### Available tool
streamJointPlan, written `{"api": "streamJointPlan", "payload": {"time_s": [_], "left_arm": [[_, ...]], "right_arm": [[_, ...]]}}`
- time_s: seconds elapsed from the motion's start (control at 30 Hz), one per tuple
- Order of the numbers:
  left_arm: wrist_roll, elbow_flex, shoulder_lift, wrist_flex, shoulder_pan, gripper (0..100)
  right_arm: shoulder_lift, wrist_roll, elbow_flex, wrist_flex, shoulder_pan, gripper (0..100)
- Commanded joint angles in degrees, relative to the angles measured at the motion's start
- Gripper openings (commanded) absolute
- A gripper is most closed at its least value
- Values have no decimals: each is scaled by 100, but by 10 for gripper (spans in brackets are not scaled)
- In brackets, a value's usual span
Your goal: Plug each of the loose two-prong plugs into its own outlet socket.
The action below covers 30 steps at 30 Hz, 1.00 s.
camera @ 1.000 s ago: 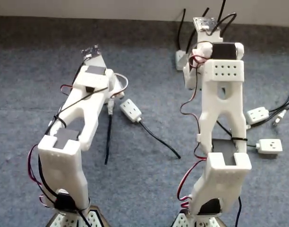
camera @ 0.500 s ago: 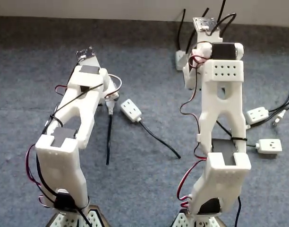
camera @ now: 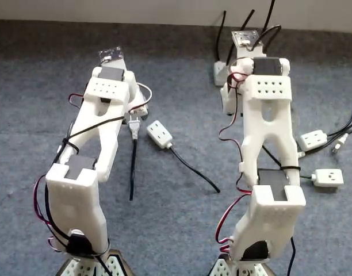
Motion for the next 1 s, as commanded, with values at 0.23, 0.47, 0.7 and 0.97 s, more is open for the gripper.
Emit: {"api": "streamJointPlan", "payload": {"time_s": [0.23,0.47,0.7,0.97], "left_arm": [[-193,-268,620,26,-382,204],[-176,-708,1051,70,-453,204],[-158,-769,1103,53,-453,201],[-149,-743,1121,79,-356,199]], "right_arm": [[-312,35,-13,-84,-40,99],[-312,35,-13,-84,-40,99],[-312,35,-4,-84,-40,99],[-312,35,4,-84,-40,99]]}}
